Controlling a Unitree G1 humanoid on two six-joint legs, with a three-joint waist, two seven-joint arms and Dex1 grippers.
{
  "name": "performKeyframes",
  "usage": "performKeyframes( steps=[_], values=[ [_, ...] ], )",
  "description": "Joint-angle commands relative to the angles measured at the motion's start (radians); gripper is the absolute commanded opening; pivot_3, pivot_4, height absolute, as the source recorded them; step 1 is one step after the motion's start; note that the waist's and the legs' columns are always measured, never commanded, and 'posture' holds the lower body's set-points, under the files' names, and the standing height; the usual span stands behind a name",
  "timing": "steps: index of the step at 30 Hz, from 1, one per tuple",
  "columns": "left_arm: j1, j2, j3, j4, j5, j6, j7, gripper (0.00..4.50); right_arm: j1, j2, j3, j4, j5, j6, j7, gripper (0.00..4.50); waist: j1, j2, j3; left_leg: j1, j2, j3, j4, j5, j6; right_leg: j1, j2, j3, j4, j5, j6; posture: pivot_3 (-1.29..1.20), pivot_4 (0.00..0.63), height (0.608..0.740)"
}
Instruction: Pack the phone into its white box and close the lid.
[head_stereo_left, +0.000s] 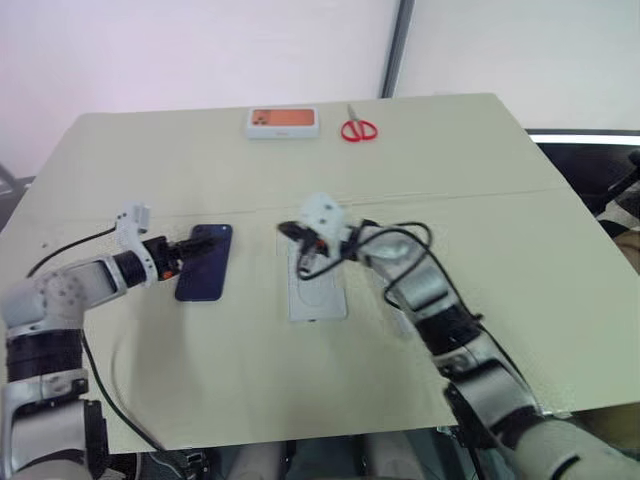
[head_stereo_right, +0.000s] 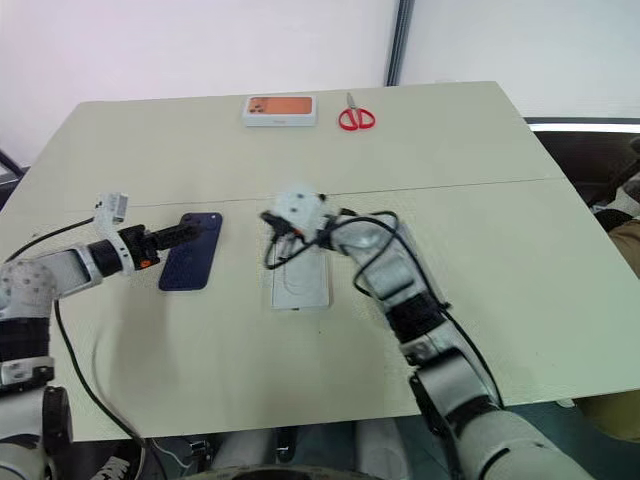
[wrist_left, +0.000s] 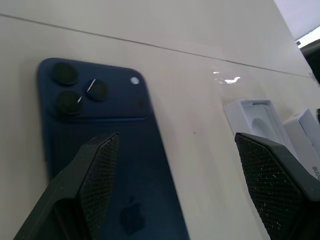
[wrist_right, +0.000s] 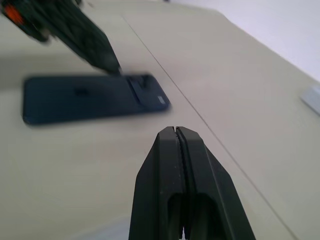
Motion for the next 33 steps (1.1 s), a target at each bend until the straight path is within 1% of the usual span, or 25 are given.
performKeyframes(
  steps=[1,5,9,12,15,20,26,33],
  values=[
    [-0.031,0.015,0.027,0.014,-0.012,0.006,-0.025,3.91,-0.002,-0.004,-0.014,0.003,-0.006,0.013,-0.015,0.04,0.011,-0.001,0.0,0.0,-0.001,0.0,0.001,0.0,0.0,0.001,0.0,0.0,-0.001,0.0,0.0,0.0,0.15,0.74],
    [-0.041,0.022,0.022,0.027,-0.011,0.029,-0.035,3.91,-0.012,-0.001,-0.006,0.011,-0.007,0.042,-0.008,0.04,0.012,-0.001,0.0,0.0,-0.004,0.002,0.003,-0.001,0.001,0.002,-0.004,0.0,-0.002,0.0,0.0,0.0,0.15,0.74],
    [-0.033,0.042,0.017,0.032,0.006,0.021,-0.056,3.91,-0.038,0.043,0.001,0.024,0.003,0.087,-0.008,0.04,0.007,-0.001,0.0,0.0,-0.002,0.002,0.001,-0.001,0.001,0.002,-0.002,0.0,0.001,0.0,0.0,0.0,0.15,0.74],
    [-0.033,0.091,0.02,0.068,0.017,0.037,-0.081,3.91,-0.082,0.088,0.037,0.098,-0.049,0.042,-0.051,0.04,-0.009,-0.001,0.0,0.0,-0.001,0.003,-0.001,0.0,0.0,0.001,-0.002,0.002,0.001,0.0,0.0,0.0,0.15,0.74],
    [-0.028,0.112,0.025,0.113,0.021,0.037,-0.102,3.91,-0.112,0.119,0.085,0.163,-0.083,0.029,-0.037,0.04,-0.017,-0.001,-0.001,0.0,0.0,0.003,-0.002,0.0,0.0,0.001,-0.001,0.002,0.001,0.0,0.0,0.0,0.15,0.74],
    [0.0,0.137,0.007,0.152,0.054,0.019,-0.132,3.91,-0.144,0.158,0.117,0.232,-0.108,0.032,-0.022,0.04,-0.015,-0.001,-0.001,0.0,-0.001,0.003,-0.001,0.0,0.0,-0.002,-0.001,0.002,0.001,0.0,0.0,0.0,0.15,0.74],
    [0.019,0.117,0.015,0.194,0.063,0.034,-0.148,3.91,-0.15,0.189,0.147,0.309,-0.143,0.016,-0.024,0.04,-0.015,-0.001,-0.001,0.0,-0.001,0.002,0.0,0.0,0.0,-0.002,-0.001,0.001,0.001,0.0,0.0,0.0,0.15,0.74],
    [0.01,0.031,0.025,0.216,0.035,0.112,-0.135,3.91,-0.127,0.219,0.16,0.314,-0.155,0.016,-0.022,0.04,-0.009,-0.001,-0.002,0.0,-0.002,0.002,0.001,0.0,0.0,-0.002,-0.002,0.001,0.002,0.0,0.0,0.0,0.15,0.74]
  ],
)
